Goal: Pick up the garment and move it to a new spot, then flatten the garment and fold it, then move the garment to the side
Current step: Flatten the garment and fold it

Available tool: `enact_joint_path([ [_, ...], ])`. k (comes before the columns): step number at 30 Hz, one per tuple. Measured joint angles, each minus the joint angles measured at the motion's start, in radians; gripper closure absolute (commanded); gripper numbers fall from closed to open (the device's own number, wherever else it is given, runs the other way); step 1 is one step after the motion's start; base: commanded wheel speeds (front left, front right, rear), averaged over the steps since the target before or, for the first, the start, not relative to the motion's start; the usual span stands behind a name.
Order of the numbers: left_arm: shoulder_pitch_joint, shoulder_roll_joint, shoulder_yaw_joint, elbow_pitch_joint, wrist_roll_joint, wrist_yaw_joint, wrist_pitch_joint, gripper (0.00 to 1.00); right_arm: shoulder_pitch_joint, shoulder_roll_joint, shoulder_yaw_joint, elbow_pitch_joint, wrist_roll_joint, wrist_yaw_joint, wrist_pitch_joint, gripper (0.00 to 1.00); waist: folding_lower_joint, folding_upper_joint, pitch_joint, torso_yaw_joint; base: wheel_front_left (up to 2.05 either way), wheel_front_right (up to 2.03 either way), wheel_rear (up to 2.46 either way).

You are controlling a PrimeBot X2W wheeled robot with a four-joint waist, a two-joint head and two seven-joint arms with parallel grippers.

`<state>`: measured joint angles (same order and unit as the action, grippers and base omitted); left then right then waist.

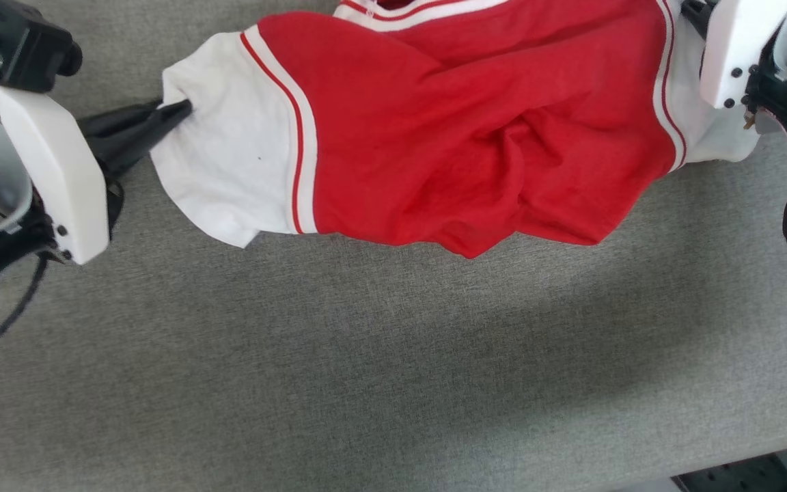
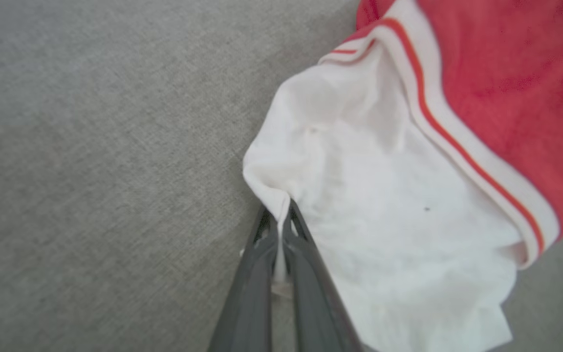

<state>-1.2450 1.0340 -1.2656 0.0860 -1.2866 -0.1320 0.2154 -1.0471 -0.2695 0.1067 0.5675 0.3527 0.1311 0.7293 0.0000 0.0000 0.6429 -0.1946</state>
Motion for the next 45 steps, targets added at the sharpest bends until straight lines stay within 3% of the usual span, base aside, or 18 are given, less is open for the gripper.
enact_joint_path([
  [8,0.024,-0.026,-0.015,0.048,-0.100,0.000,-0.217,1.00,0.066,-0.032,-0.071,-0.172,0.080,0.000,-0.096,1.00,0.0000,0.0000,-0.089,0.028,0.00,0.00,0.00],
  [14,0.022,-0.020,0.019,0.079,-0.198,0.000,-0.357,1.00,0.063,-0.007,-0.159,-0.243,0.027,0.000,-0.127,1.00,0.0000,0.0000,-0.132,0.072,0.00,0.00,0.00],
  [23,-0.187,-0.114,0.147,0.345,-0.222,0.000,-0.441,1.00,-0.231,0.139,-0.286,-0.144,-0.167,0.000,-0.286,1.00,0.0000,0.0000,-0.113,0.119,0.00,0.00,0.00],
  [32,-0.423,-0.238,0.371,0.555,-0.235,0.000,-0.475,1.00,-0.524,0.187,-0.422,-0.009,-0.368,0.000,-0.552,1.00,0.0000,0.0000,-0.122,0.145,0.00,0.00,0.00],
  [35,-0.426,-0.249,0.430,0.526,-0.225,0.000,-0.476,1.00,-0.554,0.188,-0.449,0.044,-0.400,0.000,-0.603,1.00,0.0000,0.0000,-0.140,0.147,0.00,0.00,0.00],
  [38,-0.333,-0.242,0.419,0.454,-0.238,0.000,-0.476,1.00,-0.521,0.177,-0.421,0.101,-0.406,0.000,-0.608,1.00,0.0000,0.0000,-0.160,0.150,0.00,0.00,0.00],
  [45,0.008,-0.170,0.361,0.249,-0.322,0.000,-0.472,1.00,-0.244,0.105,-0.282,0.068,-0.268,0.000,-0.612,1.00,0.0000,0.0000,-0.203,0.163,0.00,0.00,0.00],
])
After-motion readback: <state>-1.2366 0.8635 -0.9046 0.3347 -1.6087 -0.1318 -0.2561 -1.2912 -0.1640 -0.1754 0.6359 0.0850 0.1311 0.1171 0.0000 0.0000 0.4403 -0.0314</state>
